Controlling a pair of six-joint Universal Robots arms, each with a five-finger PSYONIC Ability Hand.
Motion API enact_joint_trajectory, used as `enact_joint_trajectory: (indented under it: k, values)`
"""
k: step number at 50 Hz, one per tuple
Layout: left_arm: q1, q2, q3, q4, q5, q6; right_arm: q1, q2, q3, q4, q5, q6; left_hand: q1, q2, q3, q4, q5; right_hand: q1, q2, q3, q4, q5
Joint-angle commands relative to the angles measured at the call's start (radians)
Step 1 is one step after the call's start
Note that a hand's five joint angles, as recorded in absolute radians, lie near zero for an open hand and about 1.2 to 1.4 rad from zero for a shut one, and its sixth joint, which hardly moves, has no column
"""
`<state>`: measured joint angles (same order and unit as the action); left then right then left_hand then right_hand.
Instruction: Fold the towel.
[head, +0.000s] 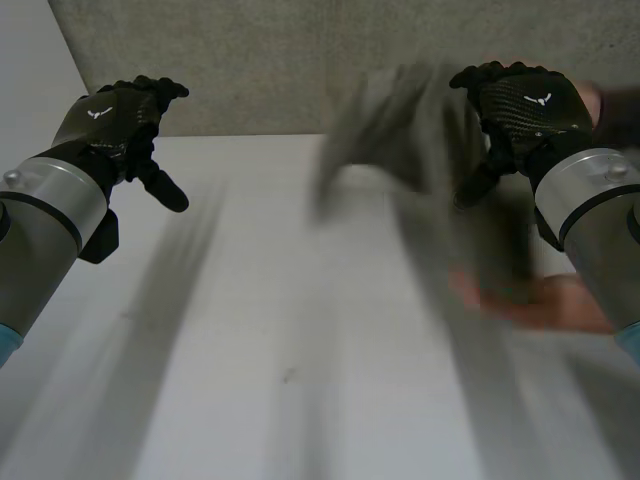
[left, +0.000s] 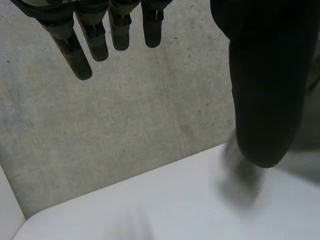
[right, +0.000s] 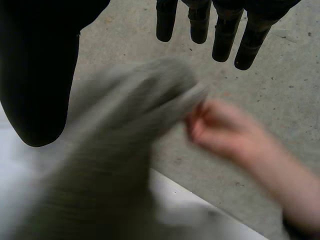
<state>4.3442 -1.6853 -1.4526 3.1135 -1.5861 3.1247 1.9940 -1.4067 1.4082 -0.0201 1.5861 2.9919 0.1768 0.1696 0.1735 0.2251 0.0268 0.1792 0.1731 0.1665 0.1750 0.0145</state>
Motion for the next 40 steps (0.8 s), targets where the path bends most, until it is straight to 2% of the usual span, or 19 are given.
enact_joint_trajectory:
  k: [1, 34, 40]
  values:
    - [0.002, 0.001, -0.003, 0.000, 0.000, 0.000, 0.000, 0.000, 0.000, 0.000, 0.000, 0.001, 0.004, 0.012, 0.008, -0.044, -0.020, -0.005, 0.001, 0.008, 0.000, -0.014]
    - [-0.001, -0.033, -0.005, 0.000, 0.008, 0.003, 0.011, 0.031, -0.002, 0.005, -0.020, -0.010, 0.007, 0.015, 0.011, -0.041, -0.017, -0.005, 0.001, 0.008, 0.000, -0.014]
    - [-0.023, -0.077, -0.014, -0.001, 0.099, 0.003, 0.011, 0.109, -0.037, 0.106, -0.078, -0.135, 0.031, 0.038, 0.034, -0.017, 0.006, -0.005, 0.001, 0.008, 0.000, -0.014]
